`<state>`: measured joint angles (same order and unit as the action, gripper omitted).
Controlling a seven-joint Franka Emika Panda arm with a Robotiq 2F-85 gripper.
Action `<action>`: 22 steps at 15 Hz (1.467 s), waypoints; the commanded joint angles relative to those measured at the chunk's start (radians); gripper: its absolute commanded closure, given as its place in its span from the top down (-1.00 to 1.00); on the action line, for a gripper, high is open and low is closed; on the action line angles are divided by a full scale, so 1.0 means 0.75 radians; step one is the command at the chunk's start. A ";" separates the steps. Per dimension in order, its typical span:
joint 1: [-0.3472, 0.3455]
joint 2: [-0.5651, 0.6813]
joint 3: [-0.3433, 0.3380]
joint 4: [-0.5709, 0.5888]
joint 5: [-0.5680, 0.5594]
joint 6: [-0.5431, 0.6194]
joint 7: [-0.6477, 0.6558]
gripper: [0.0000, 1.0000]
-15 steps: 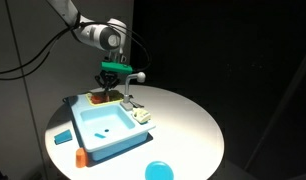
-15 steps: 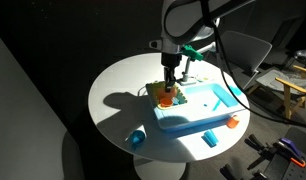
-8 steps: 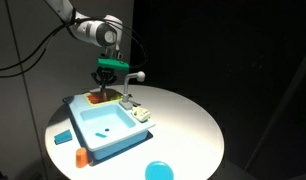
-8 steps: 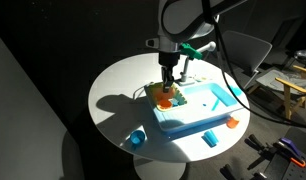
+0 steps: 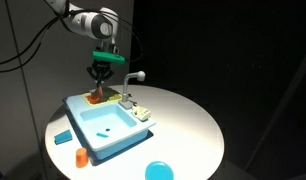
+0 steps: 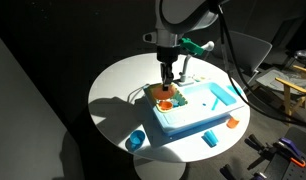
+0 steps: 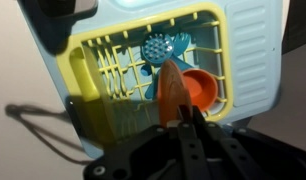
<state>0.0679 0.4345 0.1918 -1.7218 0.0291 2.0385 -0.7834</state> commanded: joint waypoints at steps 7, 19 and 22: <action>0.016 -0.193 0.003 -0.083 0.021 -0.018 0.074 -0.97; 0.080 -0.486 -0.003 -0.356 -0.016 0.017 0.214 -0.97; 0.090 -0.583 -0.006 -0.441 -0.020 0.018 0.279 -0.97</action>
<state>0.1250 0.0935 0.1930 -1.9645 0.0281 2.0327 -0.6301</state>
